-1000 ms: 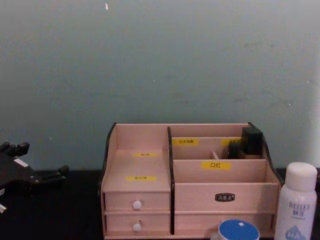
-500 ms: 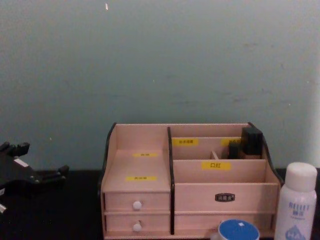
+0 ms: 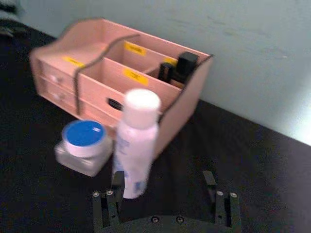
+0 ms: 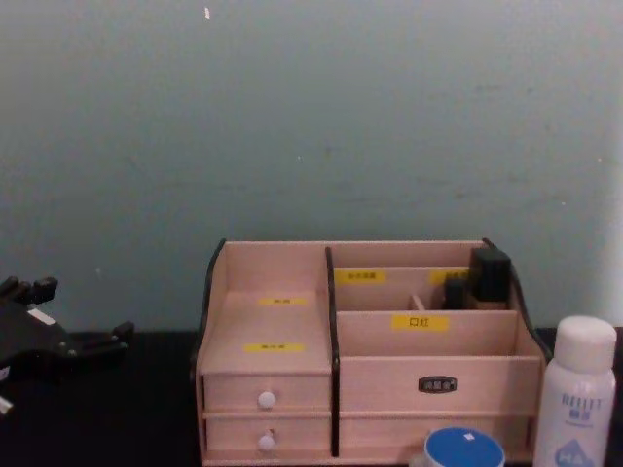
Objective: Pick up the facial cleanser and watermelon frost from the table and place them into the tiered storage box.
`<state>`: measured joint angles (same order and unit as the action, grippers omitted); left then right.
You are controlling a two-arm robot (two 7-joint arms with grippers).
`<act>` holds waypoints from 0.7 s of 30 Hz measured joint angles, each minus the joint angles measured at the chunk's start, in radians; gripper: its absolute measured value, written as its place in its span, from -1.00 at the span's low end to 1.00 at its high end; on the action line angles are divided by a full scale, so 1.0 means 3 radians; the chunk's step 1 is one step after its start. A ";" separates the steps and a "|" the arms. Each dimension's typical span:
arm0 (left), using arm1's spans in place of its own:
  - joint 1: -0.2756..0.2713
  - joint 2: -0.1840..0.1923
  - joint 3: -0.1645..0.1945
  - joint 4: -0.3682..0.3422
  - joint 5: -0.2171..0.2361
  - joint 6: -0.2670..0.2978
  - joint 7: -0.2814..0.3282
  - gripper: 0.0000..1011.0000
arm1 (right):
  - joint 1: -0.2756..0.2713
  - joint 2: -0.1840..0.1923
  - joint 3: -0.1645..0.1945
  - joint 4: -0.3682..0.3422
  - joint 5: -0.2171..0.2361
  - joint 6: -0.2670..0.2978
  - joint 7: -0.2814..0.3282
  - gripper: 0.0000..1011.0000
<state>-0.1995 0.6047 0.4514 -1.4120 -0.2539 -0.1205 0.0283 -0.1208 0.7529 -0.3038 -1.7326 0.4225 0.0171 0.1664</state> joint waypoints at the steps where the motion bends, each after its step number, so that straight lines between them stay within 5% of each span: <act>1: 0.0000 0.0000 0.0000 0.0000 0.0000 0.0000 0.0000 0.98 | -0.0024 -0.0008 0.0021 -0.0028 0.0067 0.0003 0.0063 0.98; 8: 0.0000 0.0000 0.0000 0.0000 0.0000 0.0000 0.0000 0.98 | 0.0021 -0.0172 0.0034 -0.0007 0.0214 0.0023 0.0226 0.98; 21: 0.0000 0.0000 0.0000 0.0000 0.0000 0.0000 0.0000 0.98 | 0.0278 -0.0462 -0.0050 0.0236 0.0107 0.0089 0.0323 0.98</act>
<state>-0.1995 0.6047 0.4514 -1.4120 -0.2539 -0.1205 0.0283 -0.0374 0.6142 -0.3187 -1.6617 0.4547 0.0439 0.2633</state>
